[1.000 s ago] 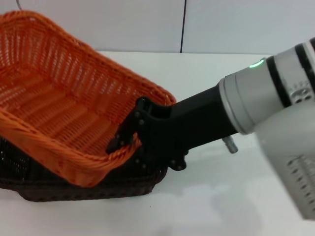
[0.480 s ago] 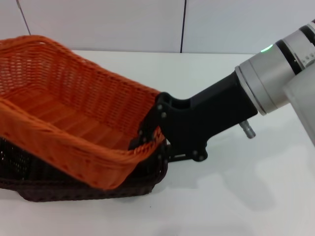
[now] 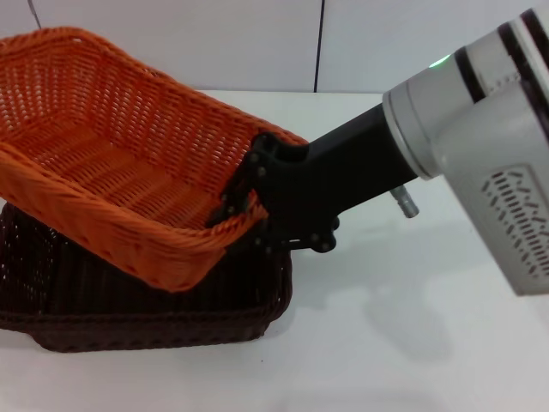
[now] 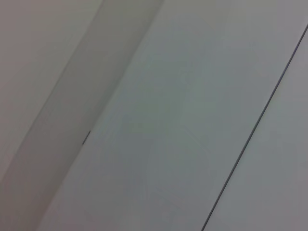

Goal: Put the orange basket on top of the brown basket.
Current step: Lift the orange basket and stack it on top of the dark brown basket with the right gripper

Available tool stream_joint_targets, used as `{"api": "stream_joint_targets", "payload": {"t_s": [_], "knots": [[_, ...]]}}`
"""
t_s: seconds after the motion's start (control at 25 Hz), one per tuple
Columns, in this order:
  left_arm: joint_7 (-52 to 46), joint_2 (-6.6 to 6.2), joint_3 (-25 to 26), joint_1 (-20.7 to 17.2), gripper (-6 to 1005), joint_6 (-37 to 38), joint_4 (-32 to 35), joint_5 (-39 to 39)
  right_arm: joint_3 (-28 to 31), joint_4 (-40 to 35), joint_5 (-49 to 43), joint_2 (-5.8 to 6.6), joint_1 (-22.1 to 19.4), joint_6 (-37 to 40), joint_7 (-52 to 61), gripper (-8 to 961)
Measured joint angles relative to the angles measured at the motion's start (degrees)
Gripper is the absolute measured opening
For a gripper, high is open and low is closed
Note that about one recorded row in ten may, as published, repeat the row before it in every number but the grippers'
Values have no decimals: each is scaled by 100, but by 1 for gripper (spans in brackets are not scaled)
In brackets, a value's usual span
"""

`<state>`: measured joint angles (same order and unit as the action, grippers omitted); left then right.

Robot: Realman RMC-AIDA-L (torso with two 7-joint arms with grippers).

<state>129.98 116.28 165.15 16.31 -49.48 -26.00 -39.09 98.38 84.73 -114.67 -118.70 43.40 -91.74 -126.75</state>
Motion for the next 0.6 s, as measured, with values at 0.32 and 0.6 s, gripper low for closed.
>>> {"api": "stream_joint_targets", "payload": {"t_s": [0.32, 0.6], "knots": [[10, -28, 0, -51, 513, -195, -13, 5, -652, 424, -608, -13, -101, 357, 599, 266], [11, -58, 0, -28, 513, -232, -58, 14, -1052, 1341, -1161, -23, -443, 529, 1136, 320]]}}
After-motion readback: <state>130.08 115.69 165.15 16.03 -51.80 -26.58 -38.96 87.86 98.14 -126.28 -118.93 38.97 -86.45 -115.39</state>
